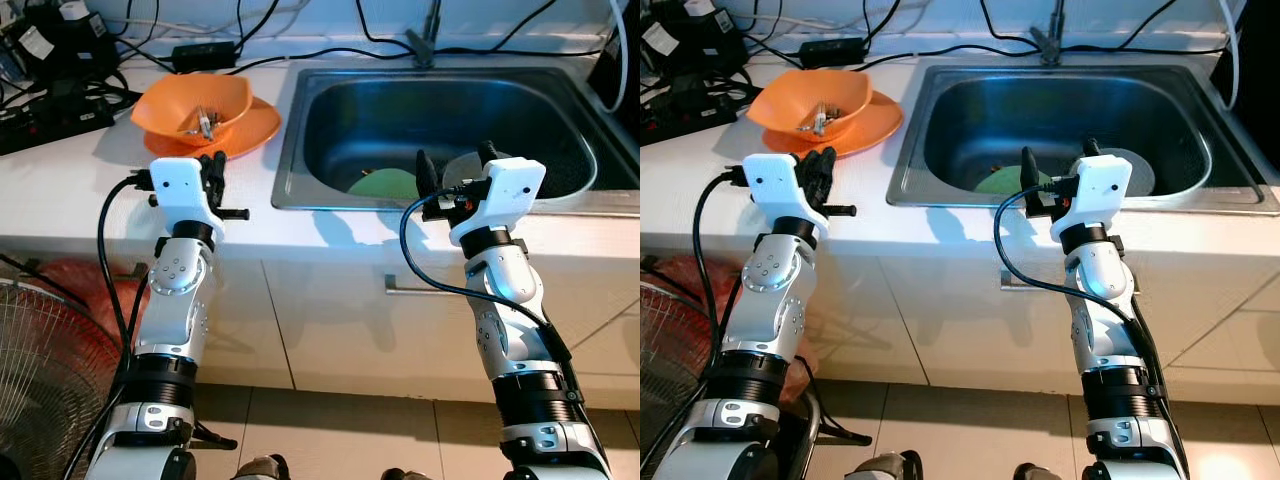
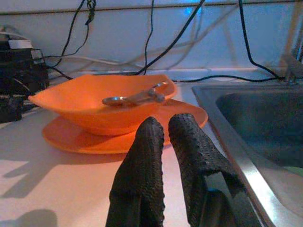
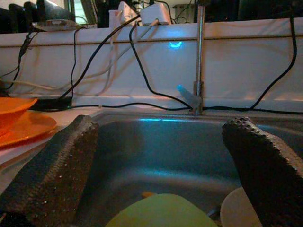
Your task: Kitchen organization
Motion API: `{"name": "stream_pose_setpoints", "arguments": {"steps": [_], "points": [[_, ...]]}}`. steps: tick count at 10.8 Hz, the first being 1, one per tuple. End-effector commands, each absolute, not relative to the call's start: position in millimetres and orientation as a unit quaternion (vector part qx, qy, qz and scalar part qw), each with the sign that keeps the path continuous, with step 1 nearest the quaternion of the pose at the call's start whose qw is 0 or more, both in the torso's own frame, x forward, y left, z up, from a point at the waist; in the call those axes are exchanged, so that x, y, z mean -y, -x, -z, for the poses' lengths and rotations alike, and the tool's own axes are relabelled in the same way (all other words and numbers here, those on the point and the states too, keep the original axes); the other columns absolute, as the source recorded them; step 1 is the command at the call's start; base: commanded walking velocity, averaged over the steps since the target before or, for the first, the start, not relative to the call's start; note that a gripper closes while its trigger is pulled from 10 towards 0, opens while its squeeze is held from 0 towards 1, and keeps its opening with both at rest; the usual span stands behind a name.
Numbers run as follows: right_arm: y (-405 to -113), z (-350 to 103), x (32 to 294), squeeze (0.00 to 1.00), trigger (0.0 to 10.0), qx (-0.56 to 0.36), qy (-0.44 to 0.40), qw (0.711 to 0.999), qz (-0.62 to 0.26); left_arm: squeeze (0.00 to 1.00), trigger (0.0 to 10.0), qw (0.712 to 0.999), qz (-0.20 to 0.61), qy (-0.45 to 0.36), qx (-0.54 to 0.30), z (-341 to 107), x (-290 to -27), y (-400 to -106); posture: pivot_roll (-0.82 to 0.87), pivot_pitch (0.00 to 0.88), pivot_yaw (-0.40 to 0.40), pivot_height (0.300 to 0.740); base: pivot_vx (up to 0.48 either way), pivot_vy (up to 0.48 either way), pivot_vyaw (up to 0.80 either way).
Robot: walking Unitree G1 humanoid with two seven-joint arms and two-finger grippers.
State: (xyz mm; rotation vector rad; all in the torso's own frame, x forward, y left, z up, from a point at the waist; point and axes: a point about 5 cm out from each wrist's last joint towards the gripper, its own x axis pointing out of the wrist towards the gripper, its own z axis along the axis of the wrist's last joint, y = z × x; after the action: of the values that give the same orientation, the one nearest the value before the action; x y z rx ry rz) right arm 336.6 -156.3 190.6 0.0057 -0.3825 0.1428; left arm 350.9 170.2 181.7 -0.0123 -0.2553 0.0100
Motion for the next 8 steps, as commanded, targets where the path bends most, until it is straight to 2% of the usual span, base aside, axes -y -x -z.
{"name": "stream_pose_setpoints", "arguments": {"steps": [1, 2, 4, 8], "points": [[-337.8, -194.0, 155.8, 0.0, 10.0, 0.192, -0.002, 0.979, -0.072, 0.0, 10.0, 0.992, -0.012, -0.001, 0.129, -183.1, -174.3, -349.1, 0.04, 0.093, 0.072, 0.74, 0.274, 0.0, 0.0], [-337.8, -194.0, 156.2, 0.0, 10.0, 0.192, -0.002, 0.979, -0.07, 0.0, 10.0, 0.991, -0.012, -0.002, 0.13, -183.2, -174.2, -348.9, 0.04, 0.095, 0.073, 0.74, 0.274, 0.0, 0.0], [-338.0, -193.6, 156.9, 0.0, 10.0, 0.189, -0.001, 0.979, -0.071, 0.0, 10.0, 0.992, -0.017, 0.009, 0.128, -180.1, -176.5, -346.6, 0.04, 0.102, 0.072, 0.74, 0.0, 0.0, 0.0], [-337.5, -193.1, 156.7, 0.0, 10.0, 0.189, -0.002, 0.979, -0.071, 0.0, 10.0, 0.989, -0.028, 0.101, 0.107, -188.8, -184.5, -355.7, 0.04, 0.103, 0.076, 0.74, 0.0, 0.0, 0.0]]}}
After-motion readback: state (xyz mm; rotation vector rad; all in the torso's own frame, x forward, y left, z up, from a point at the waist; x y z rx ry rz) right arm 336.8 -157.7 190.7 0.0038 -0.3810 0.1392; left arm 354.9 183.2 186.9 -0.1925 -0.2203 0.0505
